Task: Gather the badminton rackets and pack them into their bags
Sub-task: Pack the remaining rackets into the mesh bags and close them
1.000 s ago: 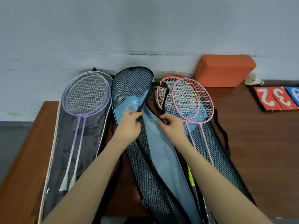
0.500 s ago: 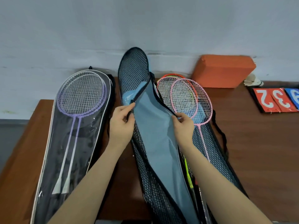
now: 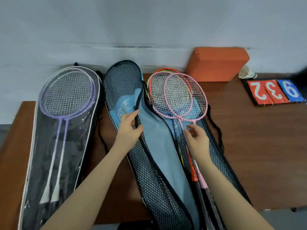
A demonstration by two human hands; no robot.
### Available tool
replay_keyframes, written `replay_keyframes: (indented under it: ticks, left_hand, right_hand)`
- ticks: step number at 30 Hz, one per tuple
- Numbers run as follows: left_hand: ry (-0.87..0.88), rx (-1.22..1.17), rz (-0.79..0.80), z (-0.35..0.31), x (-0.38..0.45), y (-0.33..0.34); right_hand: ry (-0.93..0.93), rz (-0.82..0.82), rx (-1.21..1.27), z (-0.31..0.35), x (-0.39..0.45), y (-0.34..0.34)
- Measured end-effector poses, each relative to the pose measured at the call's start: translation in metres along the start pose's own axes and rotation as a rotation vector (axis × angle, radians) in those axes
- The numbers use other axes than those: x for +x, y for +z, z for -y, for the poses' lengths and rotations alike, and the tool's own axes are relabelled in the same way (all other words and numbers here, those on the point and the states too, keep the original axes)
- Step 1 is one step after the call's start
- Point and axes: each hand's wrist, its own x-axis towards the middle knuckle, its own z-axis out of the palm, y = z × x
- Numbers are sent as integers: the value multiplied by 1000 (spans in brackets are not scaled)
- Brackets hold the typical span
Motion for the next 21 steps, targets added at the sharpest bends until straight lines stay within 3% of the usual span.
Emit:
replay_keyframes:
  ticks: [4, 9, 16, 21]
  left_hand:
    - [-14, -15, -85, -6, -2, 16]
    - [-7, 12, -126, -7, -10, 23]
    - [-7, 22, -88, -2, -27, 29]
    - [-22, -10, -128, -4, -26, 35]
  right_hand:
    - [74, -56, -252, -34, -7, -24]
    - [139, 69, -532, -56, -3, -33]
    - [7, 129, -262, -43, 5, -40]
    - [-126, 88, -222, -29, 0, -17]
